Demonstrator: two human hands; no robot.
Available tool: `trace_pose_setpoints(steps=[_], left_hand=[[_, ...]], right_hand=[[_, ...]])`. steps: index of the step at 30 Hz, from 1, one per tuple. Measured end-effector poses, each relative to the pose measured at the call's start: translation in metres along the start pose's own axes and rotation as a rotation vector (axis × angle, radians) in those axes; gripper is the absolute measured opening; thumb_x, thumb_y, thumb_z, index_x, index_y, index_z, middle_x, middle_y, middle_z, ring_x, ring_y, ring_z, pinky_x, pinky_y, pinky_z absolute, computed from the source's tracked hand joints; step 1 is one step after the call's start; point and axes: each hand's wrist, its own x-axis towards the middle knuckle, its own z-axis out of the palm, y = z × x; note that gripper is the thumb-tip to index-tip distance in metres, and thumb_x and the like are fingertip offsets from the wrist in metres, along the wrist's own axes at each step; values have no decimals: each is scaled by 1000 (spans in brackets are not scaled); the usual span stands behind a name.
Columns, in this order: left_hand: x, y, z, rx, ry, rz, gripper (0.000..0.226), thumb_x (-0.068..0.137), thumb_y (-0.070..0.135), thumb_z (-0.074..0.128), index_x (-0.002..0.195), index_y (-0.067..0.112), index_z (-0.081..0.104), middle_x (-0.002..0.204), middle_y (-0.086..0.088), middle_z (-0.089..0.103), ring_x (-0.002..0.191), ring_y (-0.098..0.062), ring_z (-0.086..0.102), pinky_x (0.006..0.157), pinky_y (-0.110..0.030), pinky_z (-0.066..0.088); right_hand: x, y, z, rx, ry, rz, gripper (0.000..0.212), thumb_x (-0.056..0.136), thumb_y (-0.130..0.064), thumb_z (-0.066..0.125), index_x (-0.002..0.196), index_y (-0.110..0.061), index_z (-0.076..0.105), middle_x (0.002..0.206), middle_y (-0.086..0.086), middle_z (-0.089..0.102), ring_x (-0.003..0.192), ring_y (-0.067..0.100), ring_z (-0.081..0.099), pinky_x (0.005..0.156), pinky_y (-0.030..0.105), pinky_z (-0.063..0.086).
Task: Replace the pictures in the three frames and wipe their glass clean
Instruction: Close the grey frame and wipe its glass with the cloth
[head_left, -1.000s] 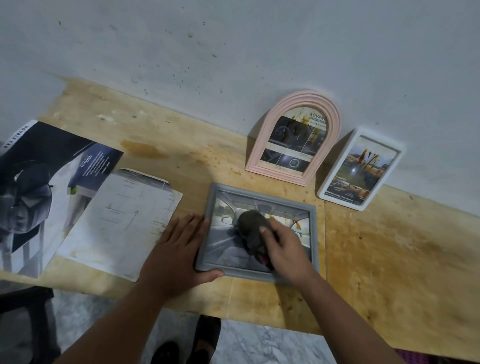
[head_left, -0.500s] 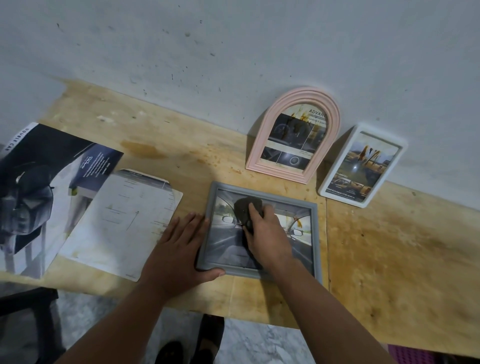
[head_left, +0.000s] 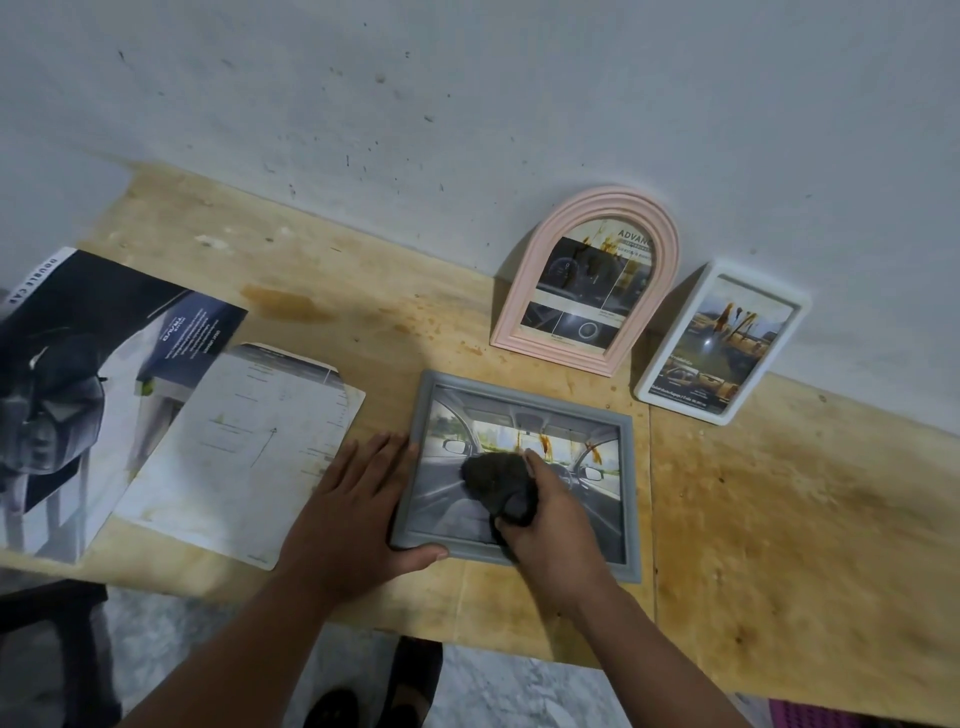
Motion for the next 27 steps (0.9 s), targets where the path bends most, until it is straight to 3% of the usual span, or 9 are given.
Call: trace_pose_setpoints(steps=[3, 6, 9, 12, 17, 23, 27], left_hand=[[1, 0, 0, 1, 0, 2, 120, 78, 95, 45, 161, 10, 30, 167, -10, 32, 158, -25, 22, 125, -54, 25], [0, 0, 0, 6, -10, -2, 120, 78, 95, 44, 161, 10, 30, 168, -10, 30, 158, -24, 21, 126, -53, 24], [1, 0, -1, 5, -17, -6, 121, 78, 96, 43, 162, 11, 27, 168, -9, 28, 159, -23, 19, 126, -52, 22], [1, 0, -1, 7, -21, -13, 121, 78, 96, 42, 163, 11, 26, 169, -8, 27, 159, -23, 18, 127, -52, 21], [1, 0, 0, 5, -26, -17, 121, 77, 96, 42, 163, 11, 26, 169, -8, 26, 159, -22, 17, 128, -51, 19], [-1, 0, 0, 13, -16, -12, 120, 78, 95, 43, 162, 11, 26, 169, -9, 27, 159, -23, 18, 128, -51, 19], [0, 0, 2, 9, -6, -8, 121, 77, 95, 45, 161, 9, 31, 167, -10, 32, 157, -24, 23, 126, -53, 23]], right_hand=[[0, 1, 4, 37, -10, 24, 57, 78, -30, 82, 129, -40, 60, 115, -11, 70, 103, 11, 67, 87, 40, 60], [4, -2, 0, 42, -84, 10, 41, 84, -30, 74, 122, -41, 65, 99, -6, 73, 82, 13, 71, 72, 43, 61], [29, -12, -17, 7, 48, -51, 42, 89, -19, 69, 129, -35, 64, 111, -4, 69, 101, 16, 66, 90, 39, 58], [57, -24, -26, -150, 135, -111, 61, 92, -15, 66, 148, -28, 48, 129, 3, 54, 108, 21, 60, 97, 38, 51], [70, -24, -9, -543, -73, -176, 72, 101, -27, 57, 162, -20, 19, 142, 13, 40, 107, 37, 62, 85, 46, 54], [37, -17, -5, -632, -162, -191, 72, 100, -19, 55, 162, -20, 18, 143, 11, 39, 107, 36, 61, 86, 43, 51], [-3, -14, -3, -698, -261, -192, 73, 101, -27, 55, 163, -24, 15, 145, 6, 37, 108, 31, 63, 83, 39, 50]])
